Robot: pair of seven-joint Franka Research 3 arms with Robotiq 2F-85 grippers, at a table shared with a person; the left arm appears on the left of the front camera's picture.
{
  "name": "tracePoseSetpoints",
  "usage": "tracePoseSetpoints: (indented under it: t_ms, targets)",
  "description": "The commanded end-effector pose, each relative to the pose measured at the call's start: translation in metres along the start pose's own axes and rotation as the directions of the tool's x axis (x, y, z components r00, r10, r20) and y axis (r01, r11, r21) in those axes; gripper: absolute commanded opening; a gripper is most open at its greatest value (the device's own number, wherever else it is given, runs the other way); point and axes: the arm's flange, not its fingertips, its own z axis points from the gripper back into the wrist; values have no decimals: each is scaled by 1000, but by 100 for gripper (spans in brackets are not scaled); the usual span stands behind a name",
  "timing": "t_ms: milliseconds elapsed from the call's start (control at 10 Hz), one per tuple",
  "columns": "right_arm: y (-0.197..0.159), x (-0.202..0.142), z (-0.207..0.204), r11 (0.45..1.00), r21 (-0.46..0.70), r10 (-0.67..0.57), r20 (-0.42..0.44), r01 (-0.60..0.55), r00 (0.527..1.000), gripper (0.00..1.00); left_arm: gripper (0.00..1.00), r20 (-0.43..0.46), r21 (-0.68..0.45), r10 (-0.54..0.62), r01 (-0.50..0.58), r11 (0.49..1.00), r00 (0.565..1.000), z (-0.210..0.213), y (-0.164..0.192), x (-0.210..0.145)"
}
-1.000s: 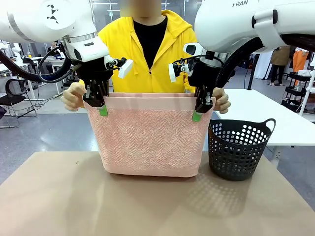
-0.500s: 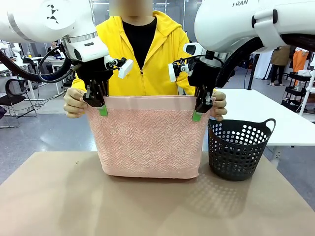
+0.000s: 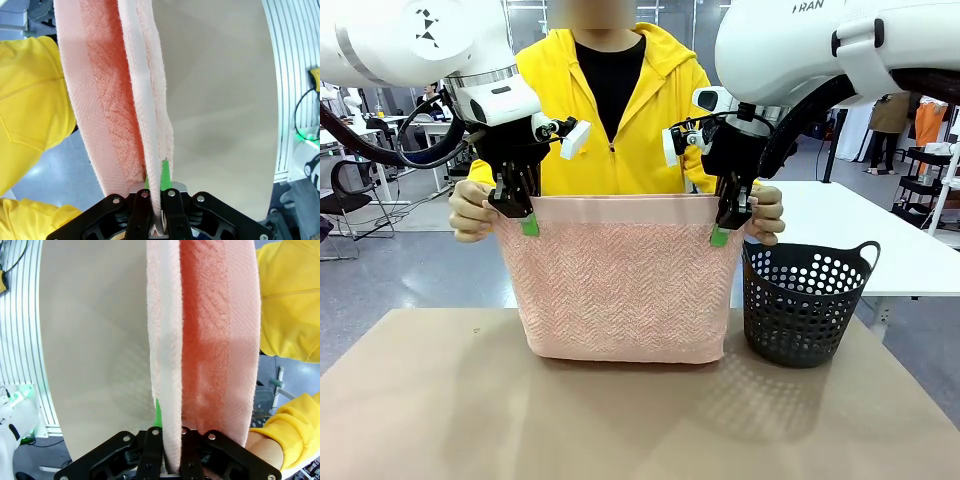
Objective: Fold the towel.
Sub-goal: Release the end of the 100 cm Hotel Towel you were holding and grab the top end of the folded side.
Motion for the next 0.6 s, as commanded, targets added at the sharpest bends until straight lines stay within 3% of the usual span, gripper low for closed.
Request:
tracePoseSetpoints:
  t_ms: [0,200,300,400,500]
  targets:
    - [0,-1,0,1000,1,0,-2,0,1000,0,0,-3,0,-1,1,1000,1000,0,0,-1]
    - [0,0,0,1000,0,0,0,0,1000,3,0,-3,0,-1,1,1000,1000,0,0,-1]
    - [1,-1,1,1000,-20,4,-13,-4,1000,31,40,0,0,0,0,1000,1000,0,0,0]
    - [3,-1,2,1000,-19,8,-15,-9,1000,37,40,-17,19,12,-12,1000,1000,1,0,0]
    - [4,-1,1,1000,-24,7,-13,-8,1000,66,77,-28,34,13,-12,999,1000,4,-1,2]
